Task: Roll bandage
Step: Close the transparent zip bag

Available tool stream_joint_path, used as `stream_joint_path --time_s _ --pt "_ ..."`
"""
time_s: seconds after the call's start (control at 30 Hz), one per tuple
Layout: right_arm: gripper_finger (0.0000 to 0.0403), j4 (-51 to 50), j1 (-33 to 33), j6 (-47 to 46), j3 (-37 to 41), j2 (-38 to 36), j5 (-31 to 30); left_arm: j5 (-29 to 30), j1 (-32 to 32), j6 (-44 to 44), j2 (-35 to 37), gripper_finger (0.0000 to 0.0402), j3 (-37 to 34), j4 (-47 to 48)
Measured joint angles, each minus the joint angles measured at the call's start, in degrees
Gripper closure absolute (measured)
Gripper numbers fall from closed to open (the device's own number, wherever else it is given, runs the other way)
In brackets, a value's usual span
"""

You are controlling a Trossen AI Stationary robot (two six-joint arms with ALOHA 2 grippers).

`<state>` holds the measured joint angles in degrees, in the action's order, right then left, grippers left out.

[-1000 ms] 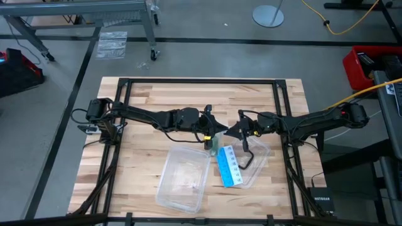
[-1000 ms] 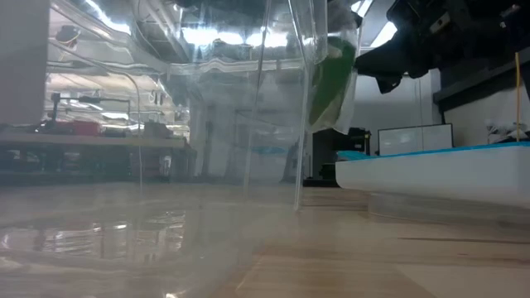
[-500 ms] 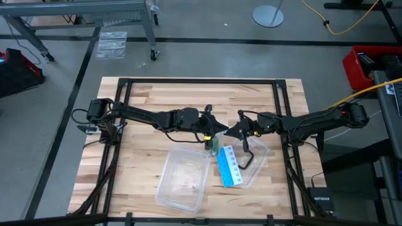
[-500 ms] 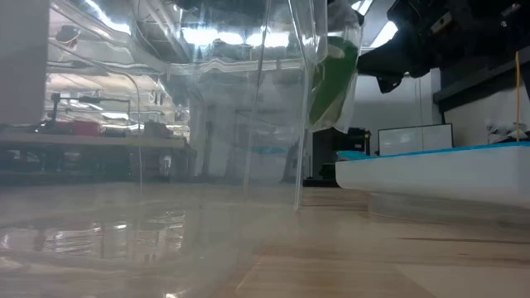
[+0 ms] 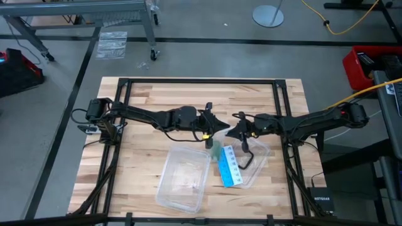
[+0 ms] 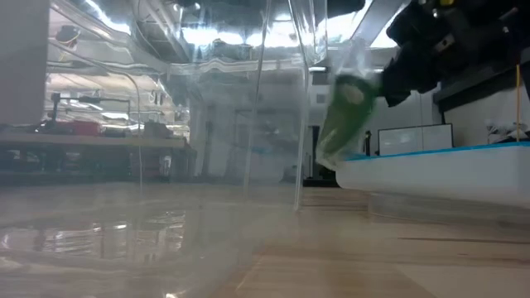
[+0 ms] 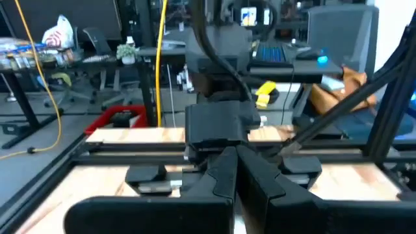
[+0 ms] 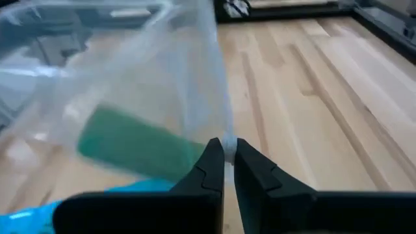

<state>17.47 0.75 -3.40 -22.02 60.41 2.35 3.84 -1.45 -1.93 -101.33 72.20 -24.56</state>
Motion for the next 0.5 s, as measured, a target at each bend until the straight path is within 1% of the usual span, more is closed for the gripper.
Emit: stream_joint_path --time_s 0.1,0.2,0.33,0.43,0.5 --pt "0.0383 -0.64 0.0 0.0 0.0 0.41 -0.35 0.0 0.0 0.55 -0.08 0.0401 -0.02 0.44" --pt "0.0383 0.89 0.0 0.02 -0.04 0.28 -0.62 0.2 0.0 3.28 -0.08 0.0401 0.0 0.31" --pt "0.0383 1.98 0.0 0.23 -0.04 0.28 -0.87 2.6 0.0 7.29 -0.08 0.0398 -0.04 1.09" --pt "0.0383 1.99 0.0 0.31 -0.04 0.28 -0.87 3.94 0.03 10.1 -0.08 0.0378 -0.04 1.09" --pt "0.0383 2.13 -0.01 0.31 -0.04 0.28 -0.87 4.59 0.07 11.51 -0.08 0.0358 -0.04 1.6"
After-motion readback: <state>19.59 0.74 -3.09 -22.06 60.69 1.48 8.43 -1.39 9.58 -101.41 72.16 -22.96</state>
